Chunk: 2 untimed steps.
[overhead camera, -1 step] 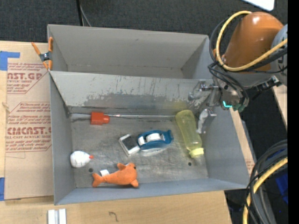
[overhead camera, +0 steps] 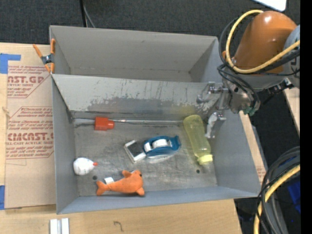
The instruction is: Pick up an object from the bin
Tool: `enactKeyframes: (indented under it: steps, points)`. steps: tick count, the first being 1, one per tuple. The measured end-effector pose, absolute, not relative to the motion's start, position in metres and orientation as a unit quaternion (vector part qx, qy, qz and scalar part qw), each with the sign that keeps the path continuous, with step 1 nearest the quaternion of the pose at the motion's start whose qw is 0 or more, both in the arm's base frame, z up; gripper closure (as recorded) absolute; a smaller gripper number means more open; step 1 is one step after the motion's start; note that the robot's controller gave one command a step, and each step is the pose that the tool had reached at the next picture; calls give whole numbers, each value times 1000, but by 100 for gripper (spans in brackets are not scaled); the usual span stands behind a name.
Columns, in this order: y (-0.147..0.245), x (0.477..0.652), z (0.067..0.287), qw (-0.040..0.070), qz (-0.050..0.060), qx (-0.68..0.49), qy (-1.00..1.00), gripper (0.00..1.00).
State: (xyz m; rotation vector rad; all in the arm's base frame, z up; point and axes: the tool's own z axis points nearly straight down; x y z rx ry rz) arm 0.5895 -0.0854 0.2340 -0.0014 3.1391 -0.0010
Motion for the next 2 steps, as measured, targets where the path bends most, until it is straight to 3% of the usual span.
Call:
enactKeyframes:
  steps: [1, 2]
  points:
    - [-68, 565, 178, 3, 0, 14, 1000, 0]
    - [-86, 552, 111, 3, 0, 21, 1000, 0]
